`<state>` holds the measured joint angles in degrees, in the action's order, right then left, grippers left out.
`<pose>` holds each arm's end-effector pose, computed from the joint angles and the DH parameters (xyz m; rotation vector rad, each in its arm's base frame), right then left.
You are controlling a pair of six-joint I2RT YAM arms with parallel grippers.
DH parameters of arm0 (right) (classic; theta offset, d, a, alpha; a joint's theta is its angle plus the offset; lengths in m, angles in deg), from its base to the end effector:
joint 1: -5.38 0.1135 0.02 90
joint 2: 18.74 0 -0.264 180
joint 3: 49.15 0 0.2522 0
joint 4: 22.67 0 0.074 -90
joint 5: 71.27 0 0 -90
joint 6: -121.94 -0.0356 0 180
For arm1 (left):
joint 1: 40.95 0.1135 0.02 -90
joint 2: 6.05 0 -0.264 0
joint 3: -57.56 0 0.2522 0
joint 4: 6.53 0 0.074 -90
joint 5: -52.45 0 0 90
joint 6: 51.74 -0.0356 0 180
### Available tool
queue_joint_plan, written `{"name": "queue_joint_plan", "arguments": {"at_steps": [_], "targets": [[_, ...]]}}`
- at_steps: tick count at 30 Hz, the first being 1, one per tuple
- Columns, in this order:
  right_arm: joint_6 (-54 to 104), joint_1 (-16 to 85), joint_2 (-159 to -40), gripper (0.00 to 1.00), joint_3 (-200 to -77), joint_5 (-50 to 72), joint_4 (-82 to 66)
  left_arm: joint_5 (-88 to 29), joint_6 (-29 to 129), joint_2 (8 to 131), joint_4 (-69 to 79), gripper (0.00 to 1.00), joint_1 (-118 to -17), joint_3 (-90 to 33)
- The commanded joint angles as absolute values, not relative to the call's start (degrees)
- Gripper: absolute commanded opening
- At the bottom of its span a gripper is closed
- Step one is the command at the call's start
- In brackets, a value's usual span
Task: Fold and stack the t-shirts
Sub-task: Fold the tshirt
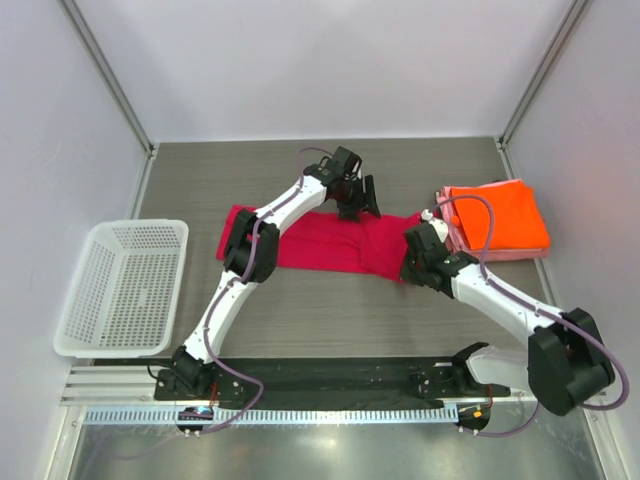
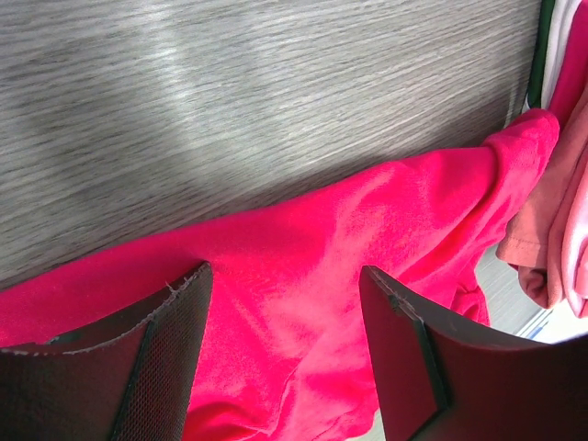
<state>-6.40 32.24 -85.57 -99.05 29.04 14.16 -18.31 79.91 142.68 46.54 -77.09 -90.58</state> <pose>0.2008 0.0945 0.1948 0.3240 2.4840 0.2512 0.4466 -0.3407 0.1613 0.0203 2.7112 -0.9150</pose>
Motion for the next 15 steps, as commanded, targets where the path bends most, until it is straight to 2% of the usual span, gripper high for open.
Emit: {"name": "queue_joint_plan", "arguments": {"at_steps": [1,5,7,9,10,12,15], "targets": [[-6.5,31.8,-90.2,0.21,-104.8,37.4,15.2,-20.8,78.8,145.7,50.3,0.68,-76.9,-87.8],[-6.6,31.5,-96.8,0.23,-107.7,39.7,13.8,-20.2,78.9,144.3,48.7,0.69,-76.5,-85.9],[-7.5,31.5,-98.6,0.25,-107.2,38.1,12.8,-20.2,78.9,140.9,47.0,0.73,-76.1,-81.5],[-8.4,31.5,-98.7,0.3,-105.8,37.0,11.3,-20.6,79.0,137.1,43.1,0.79,-75.8,-77.2],[-8.5,31.4,-98.5,0.4,-104.5,37.4,10.1,-20.6,79.0,133.4,41.8,0.88,-75.2,-73.0],[-8.7,31.5,-98.6,0.47,-103.8,38.3,9.2,-20.4,78.3,129.3,39.8,0.99,-74.8,-69.7],[-8.1,30.5,-100.6,0.5,-104.4,38.8,8.6,-24.0,75.4,121.4,39.7,0.99,-73.9,-64.3]]}}
